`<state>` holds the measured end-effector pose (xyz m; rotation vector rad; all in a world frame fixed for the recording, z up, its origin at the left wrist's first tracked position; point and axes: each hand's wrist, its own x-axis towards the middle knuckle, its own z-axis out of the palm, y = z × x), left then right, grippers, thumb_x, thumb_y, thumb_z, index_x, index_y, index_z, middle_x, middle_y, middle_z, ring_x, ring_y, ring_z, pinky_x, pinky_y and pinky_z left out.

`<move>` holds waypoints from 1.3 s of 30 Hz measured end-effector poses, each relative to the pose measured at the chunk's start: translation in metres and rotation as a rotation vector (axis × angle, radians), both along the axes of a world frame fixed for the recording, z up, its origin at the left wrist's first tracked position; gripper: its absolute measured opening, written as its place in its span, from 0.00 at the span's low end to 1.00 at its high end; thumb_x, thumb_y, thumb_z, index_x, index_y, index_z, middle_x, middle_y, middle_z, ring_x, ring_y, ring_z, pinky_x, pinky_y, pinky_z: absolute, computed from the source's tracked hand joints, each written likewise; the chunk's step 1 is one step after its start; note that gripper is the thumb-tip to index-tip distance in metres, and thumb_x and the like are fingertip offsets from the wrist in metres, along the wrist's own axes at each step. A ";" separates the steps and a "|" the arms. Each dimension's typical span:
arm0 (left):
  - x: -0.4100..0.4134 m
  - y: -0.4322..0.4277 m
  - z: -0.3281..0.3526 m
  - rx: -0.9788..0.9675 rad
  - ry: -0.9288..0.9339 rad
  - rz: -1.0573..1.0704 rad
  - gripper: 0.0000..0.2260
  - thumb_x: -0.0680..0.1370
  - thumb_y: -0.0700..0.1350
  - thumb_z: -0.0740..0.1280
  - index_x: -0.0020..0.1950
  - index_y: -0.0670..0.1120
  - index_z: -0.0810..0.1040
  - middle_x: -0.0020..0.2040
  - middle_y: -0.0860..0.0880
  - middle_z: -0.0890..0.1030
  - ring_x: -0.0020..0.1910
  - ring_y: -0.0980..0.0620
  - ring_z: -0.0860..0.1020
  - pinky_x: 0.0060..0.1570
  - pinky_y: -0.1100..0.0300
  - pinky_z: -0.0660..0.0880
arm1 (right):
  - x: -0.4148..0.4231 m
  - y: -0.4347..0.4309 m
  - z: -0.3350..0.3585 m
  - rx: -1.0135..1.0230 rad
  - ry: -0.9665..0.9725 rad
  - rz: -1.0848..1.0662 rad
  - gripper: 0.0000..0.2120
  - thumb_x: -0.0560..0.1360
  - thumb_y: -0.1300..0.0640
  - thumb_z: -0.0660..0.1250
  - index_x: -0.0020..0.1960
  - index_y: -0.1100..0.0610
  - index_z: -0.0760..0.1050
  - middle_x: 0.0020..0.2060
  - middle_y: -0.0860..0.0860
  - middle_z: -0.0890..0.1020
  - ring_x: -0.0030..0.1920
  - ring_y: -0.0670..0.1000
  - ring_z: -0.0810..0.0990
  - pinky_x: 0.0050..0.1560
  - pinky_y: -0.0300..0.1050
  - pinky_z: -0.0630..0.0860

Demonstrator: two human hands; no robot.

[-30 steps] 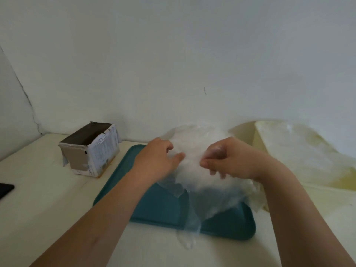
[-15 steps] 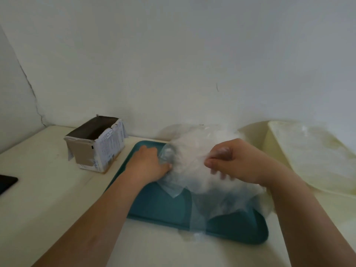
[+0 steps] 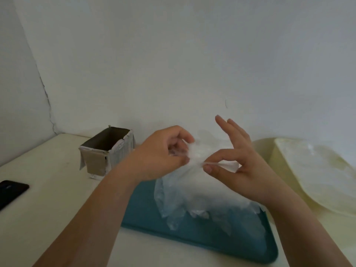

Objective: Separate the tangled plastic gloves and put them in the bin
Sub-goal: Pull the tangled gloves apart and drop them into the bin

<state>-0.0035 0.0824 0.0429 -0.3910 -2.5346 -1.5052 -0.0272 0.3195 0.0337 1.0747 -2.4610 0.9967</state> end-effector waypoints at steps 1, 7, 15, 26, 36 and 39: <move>0.002 0.002 0.001 0.015 -0.015 -0.042 0.17 0.76 0.36 0.77 0.59 0.53 0.81 0.46 0.51 0.86 0.46 0.57 0.85 0.52 0.67 0.79 | 0.002 -0.002 0.002 0.012 0.012 0.009 0.02 0.73 0.46 0.75 0.45 0.42 0.87 0.79 0.40 0.64 0.81 0.42 0.53 0.76 0.41 0.55; -0.009 -0.001 -0.014 0.119 0.041 0.035 0.23 0.75 0.41 0.79 0.65 0.58 0.80 0.54 0.54 0.86 0.54 0.54 0.84 0.61 0.59 0.80 | -0.005 -0.001 -0.008 -0.115 -0.157 -0.071 0.03 0.75 0.55 0.77 0.43 0.51 0.87 0.41 0.44 0.86 0.45 0.46 0.84 0.51 0.49 0.80; -0.028 -0.006 -0.043 0.229 -0.117 0.132 0.03 0.76 0.43 0.79 0.47 0.49 0.88 0.47 0.48 0.88 0.45 0.49 0.85 0.50 0.50 0.81 | -0.014 0.003 -0.018 -0.308 -0.339 -0.128 0.05 0.77 0.58 0.75 0.51 0.54 0.88 0.44 0.46 0.89 0.48 0.46 0.88 0.54 0.44 0.82; -0.026 0.016 -0.033 0.683 -0.266 0.126 0.13 0.71 0.49 0.80 0.51 0.44 0.88 0.42 0.44 0.81 0.41 0.47 0.76 0.49 0.53 0.78 | -0.008 0.008 -0.006 -0.432 -0.389 -0.182 0.08 0.78 0.52 0.73 0.55 0.53 0.87 0.49 0.48 0.88 0.51 0.50 0.87 0.54 0.51 0.84; -0.015 0.052 0.024 0.752 -0.102 0.179 0.05 0.82 0.41 0.70 0.50 0.41 0.84 0.51 0.40 0.88 0.49 0.42 0.85 0.59 0.44 0.80 | -0.005 0.058 0.059 -0.682 -0.353 -0.365 0.09 0.78 0.53 0.73 0.46 0.58 0.85 0.33 0.54 0.85 0.23 0.49 0.70 0.24 0.37 0.64; -0.017 0.081 0.038 0.750 -0.146 0.057 0.04 0.84 0.39 0.67 0.52 0.41 0.80 0.53 0.35 0.86 0.49 0.40 0.87 0.62 0.40 0.79 | 0.003 0.098 0.080 -0.632 -0.372 -0.405 0.13 0.78 0.51 0.74 0.47 0.61 0.84 0.31 0.56 0.84 0.22 0.49 0.66 0.21 0.36 0.61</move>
